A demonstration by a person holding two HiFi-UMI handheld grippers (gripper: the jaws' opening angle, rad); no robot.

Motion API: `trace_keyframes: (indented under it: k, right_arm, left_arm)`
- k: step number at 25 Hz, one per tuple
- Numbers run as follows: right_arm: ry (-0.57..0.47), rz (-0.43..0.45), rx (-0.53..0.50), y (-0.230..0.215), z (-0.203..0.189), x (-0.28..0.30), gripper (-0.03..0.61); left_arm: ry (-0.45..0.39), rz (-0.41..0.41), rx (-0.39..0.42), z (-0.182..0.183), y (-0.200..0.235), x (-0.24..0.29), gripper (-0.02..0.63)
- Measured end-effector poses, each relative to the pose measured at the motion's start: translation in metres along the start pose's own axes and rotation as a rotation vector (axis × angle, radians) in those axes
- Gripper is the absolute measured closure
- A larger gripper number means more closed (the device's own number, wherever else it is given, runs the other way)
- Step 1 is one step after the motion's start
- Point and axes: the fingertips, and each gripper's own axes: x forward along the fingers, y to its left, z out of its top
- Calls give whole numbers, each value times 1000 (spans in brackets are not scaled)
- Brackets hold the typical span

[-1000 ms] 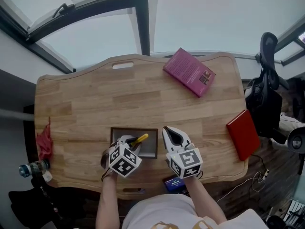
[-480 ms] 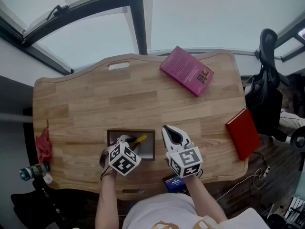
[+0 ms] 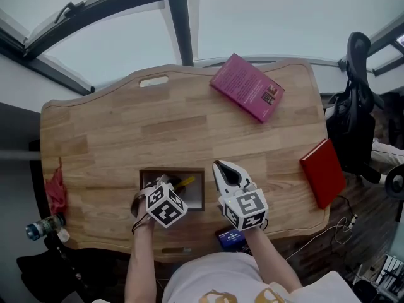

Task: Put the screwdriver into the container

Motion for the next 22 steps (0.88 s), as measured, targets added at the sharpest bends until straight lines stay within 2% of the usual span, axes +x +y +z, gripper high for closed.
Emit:
trace_keyframes:
  k: [11,22]
  right_arm:
    - [4,-10,14,-8,-1,4,546]
    - [6,-15,12,-10,-1,3,546]
  left_arm:
    - [70,-23,32,-7,-1,10,532]
    - [79,-51,10,-7,-2,12,520]
